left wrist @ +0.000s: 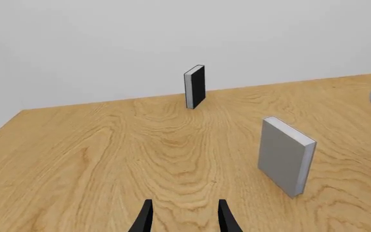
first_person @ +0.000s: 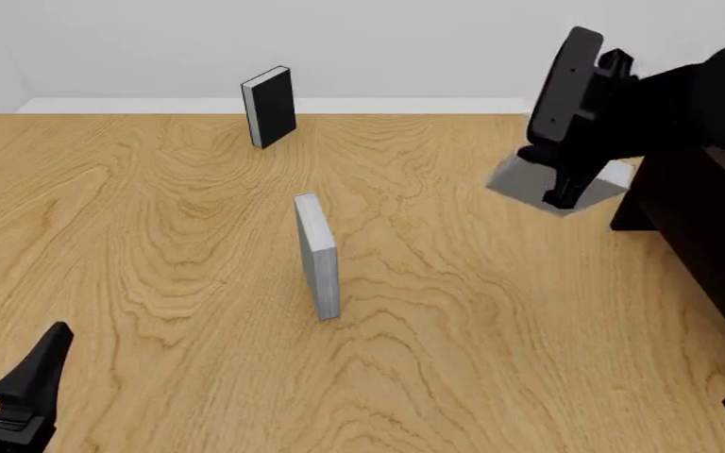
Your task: Pick up the book on the right and place it on the cabinet shelf.
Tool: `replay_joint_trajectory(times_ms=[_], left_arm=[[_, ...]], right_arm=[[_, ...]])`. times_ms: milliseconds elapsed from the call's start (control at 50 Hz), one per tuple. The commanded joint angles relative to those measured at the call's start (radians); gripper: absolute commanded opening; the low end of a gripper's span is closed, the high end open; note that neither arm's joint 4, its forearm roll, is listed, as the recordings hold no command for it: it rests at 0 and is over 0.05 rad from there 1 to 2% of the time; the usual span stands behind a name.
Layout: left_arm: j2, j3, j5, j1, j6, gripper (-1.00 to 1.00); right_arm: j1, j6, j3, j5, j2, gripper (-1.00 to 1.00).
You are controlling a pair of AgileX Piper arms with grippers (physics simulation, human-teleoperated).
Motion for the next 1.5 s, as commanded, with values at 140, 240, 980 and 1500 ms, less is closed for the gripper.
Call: replay_joint_trajectory(times_ms=[140,240,980,1500], left_arm=[[0.000,0.000,0.000,-0.003,0.003,1.00],[0.000,0.000,0.000,-0.002,0.002,1.00],[-0.001,0.001,-0.002,-0.010,0.012,1.00],[-0.001,0.001,-0.002,-0.017,0.014,1.00]], right_arm=[[0.033,-0.060,0.187,-0.194,-0.086,-1.00],[0.043,-0.082,0.244,-0.268,-0.122,-1.00],[0.015,-0.349,0.608,-0.783,-0.275,-1.00],[-0.024,-0.474,0.803,-1.214,-0.183,-1.00]])
